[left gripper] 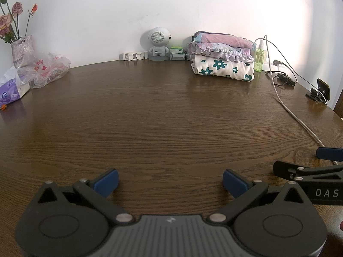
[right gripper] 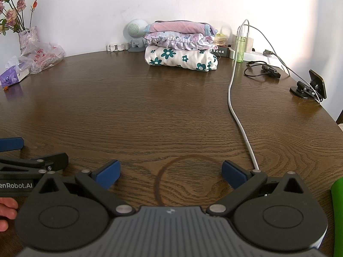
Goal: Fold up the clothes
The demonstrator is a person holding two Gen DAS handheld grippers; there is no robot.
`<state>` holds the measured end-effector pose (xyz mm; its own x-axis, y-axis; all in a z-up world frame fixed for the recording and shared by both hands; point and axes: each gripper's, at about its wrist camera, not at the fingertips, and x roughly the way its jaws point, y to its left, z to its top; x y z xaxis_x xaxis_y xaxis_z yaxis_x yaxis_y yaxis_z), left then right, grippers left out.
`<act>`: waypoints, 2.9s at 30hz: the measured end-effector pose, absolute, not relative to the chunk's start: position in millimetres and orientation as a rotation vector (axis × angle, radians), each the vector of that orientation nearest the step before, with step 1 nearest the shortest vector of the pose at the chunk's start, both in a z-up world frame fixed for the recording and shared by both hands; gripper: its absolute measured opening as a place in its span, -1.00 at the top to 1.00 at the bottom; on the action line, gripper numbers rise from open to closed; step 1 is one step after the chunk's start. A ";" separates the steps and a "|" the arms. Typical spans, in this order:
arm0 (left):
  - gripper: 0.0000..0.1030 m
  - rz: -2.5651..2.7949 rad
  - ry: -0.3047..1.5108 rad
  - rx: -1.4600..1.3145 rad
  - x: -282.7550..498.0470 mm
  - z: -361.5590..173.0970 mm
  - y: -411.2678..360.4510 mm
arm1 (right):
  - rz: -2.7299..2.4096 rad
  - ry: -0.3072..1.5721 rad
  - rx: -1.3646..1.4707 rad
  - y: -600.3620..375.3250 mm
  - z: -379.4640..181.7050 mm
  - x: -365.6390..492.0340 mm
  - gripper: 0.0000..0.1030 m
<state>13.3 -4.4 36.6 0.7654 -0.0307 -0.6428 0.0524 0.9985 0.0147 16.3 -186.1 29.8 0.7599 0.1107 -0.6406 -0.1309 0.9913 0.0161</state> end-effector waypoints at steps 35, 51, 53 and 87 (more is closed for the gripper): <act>-1.00 -0.046 0.698 0.032 13.2 36.7 -3.2 | 0.132 0.695 -0.030 -186.5 29.6 16.2 -0.99; -1.00 -0.045 0.698 0.032 13.2 36.7 -3.3 | 0.132 0.695 -0.030 -186.5 29.8 16.3 -0.99; -1.00 -0.045 0.698 0.031 13.1 36.8 -3.5 | 0.132 0.695 -0.030 -186.4 29.7 16.2 -0.99; -1.00 -0.044 0.699 0.029 14.1 37.2 -1.9 | 0.109 0.696 -0.021 -184.6 29.8 14.5 -0.99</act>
<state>14.1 -1.9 37.2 0.7644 -0.0312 -0.6440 0.0506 0.9986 0.0117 14.5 -184.6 29.8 0.7619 0.0931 -0.6410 -0.1072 0.9941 0.0170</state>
